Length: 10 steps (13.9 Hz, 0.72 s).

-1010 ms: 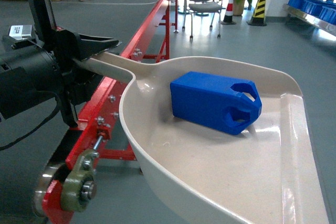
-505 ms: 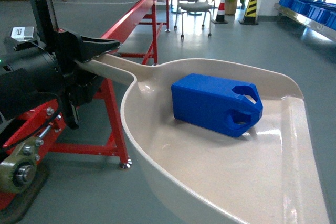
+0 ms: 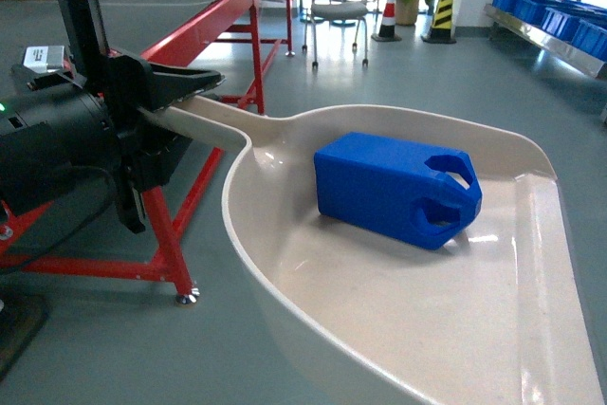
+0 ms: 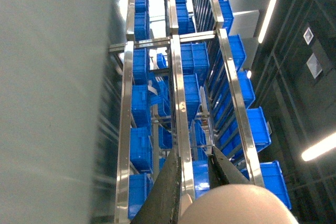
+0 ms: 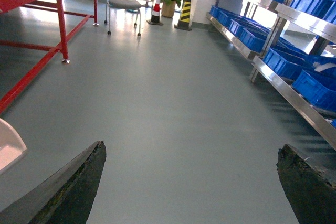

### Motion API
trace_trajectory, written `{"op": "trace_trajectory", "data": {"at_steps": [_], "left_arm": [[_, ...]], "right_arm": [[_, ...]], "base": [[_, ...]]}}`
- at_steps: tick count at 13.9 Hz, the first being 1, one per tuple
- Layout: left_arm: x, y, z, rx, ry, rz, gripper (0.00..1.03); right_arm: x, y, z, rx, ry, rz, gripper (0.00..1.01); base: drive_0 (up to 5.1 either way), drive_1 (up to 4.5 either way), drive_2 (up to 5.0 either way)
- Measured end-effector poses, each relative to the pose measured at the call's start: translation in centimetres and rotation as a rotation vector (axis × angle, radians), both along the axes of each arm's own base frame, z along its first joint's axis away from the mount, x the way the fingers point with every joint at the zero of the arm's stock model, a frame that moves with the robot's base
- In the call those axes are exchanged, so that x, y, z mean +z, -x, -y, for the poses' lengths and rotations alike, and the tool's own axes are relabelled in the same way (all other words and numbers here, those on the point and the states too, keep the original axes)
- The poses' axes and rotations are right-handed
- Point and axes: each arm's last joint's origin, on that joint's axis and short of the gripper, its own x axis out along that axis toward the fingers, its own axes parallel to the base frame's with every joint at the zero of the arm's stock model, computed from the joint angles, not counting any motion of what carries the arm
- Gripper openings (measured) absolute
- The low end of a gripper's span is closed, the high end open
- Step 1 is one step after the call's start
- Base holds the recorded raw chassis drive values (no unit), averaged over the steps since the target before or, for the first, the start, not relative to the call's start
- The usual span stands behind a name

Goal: Place part in tray to right shelf

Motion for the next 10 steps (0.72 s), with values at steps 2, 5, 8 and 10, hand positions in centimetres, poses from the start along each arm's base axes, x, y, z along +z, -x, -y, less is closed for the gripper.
{"op": "trace_trajectory", "data": {"at_steps": [2,5,8,10], "left_arm": [[-0.03,-0.04,-0.14,0.008,-0.001,-0.003,0.13],[-0.04,0.11,0.4,-0.022,0.0,-0.004,0.13],[0.01,0.0,0.0,-0.003,0.0,0.001,0.13],[-0.03,-0.01,-0.08,0.0,0.0,-0.003,0.13]], "right_arm": [[0.0,0.0,0.0,0.0,0.0,0.0,0.98],[-0.03,-0.01,0.02,-0.006,0.0,-0.004,0.98],[0.07,0.03,0.01,-0.004,0.0,0.005,0.98],[0.01,0.0,0.0,-0.003,0.0,0.0,0.98]], "base": [[5.1,-2.33,-2.3],[0.0,0.0,0.0],[0.2,3.73,-3.3],[0.0,4.35,-4.3]]}}
